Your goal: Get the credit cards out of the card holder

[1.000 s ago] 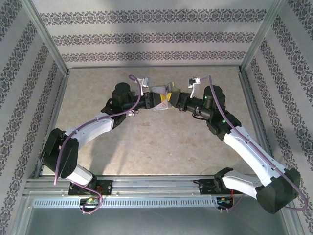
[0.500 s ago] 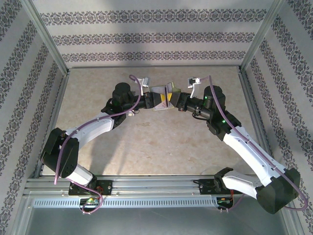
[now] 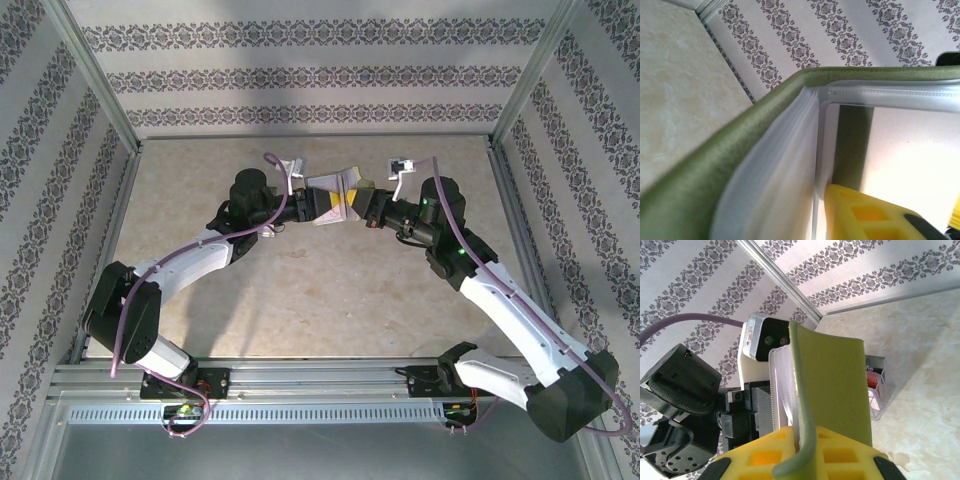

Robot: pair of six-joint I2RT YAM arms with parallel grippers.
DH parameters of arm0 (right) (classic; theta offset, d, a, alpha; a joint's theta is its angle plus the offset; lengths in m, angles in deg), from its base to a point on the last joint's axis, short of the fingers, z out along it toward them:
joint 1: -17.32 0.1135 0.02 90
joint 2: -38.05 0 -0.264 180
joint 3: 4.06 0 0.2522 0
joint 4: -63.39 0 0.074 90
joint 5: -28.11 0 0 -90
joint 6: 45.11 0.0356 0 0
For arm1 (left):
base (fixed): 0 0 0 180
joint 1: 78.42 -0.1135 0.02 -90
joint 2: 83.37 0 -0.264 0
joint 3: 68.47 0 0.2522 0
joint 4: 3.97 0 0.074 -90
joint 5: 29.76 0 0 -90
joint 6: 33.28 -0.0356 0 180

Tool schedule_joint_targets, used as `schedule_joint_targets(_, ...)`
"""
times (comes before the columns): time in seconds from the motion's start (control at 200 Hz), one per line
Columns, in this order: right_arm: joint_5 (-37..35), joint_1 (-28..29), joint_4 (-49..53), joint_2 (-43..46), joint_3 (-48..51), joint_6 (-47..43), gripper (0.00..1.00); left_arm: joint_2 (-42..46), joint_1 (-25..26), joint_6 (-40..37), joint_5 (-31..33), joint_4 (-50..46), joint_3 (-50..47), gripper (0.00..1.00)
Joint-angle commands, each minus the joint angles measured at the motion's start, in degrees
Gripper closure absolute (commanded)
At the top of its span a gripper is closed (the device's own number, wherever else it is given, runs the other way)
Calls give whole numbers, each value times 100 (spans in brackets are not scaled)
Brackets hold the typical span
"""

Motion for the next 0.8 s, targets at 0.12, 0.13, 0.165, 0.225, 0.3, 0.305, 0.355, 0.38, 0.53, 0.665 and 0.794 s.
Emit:
schedule_joint_targets(0.12, -393, -39, -25, 86, 78, -119, 100, 214, 10, 138, -188, 300, -71, 53)
schedule_joint_targets(0.13, -393, -39, -25, 79, 80, -115, 100, 211, 10, 162, -202, 335, -80, 53)
schedule_joint_targets(0.165, -402, -41, -25, 55, 71, -110, 100, 185, 10, 255, -234, 488, -90, 50)
schedule_joint_targets(0.225, -415, -46, -40, 25, 60, -101, 100, 146, 14, 410, -287, 703, -85, 44)
schedule_joint_targets(0.3, -423, -39, -61, 16, 60, -93, 100, 100, 9, 543, -345, 920, -67, 38)
schedule_joint_targets(0.305, -421, -39, -61, 20, 60, -93, 100, 98, 5, 555, -352, 932, -66, 38)
schedule_joint_targets(0.355, -444, -50, -61, 34, 61, -92, 100, 80, 5, 619, -384, 1030, -66, 35)
schedule_joint_targets(0.38, -453, -49, -62, 43, 60, -91, 100, 78, 6, 635, -392, 1059, -66, 33)
schedule_joint_targets(0.53, -489, -57, -60, 110, 86, -80, 100, 129, 1, 624, -375, 1050, -70, 22)
schedule_joint_targets(0.665, -464, -57, -68, 103, 93, -62, 100, 122, 9, 603, -372, 1021, -41, 17)
schedule_joint_targets(0.794, -365, -49, -96, 41, 70, -49, 100, 62, 10, 621, -360, 1040, 13, 16)
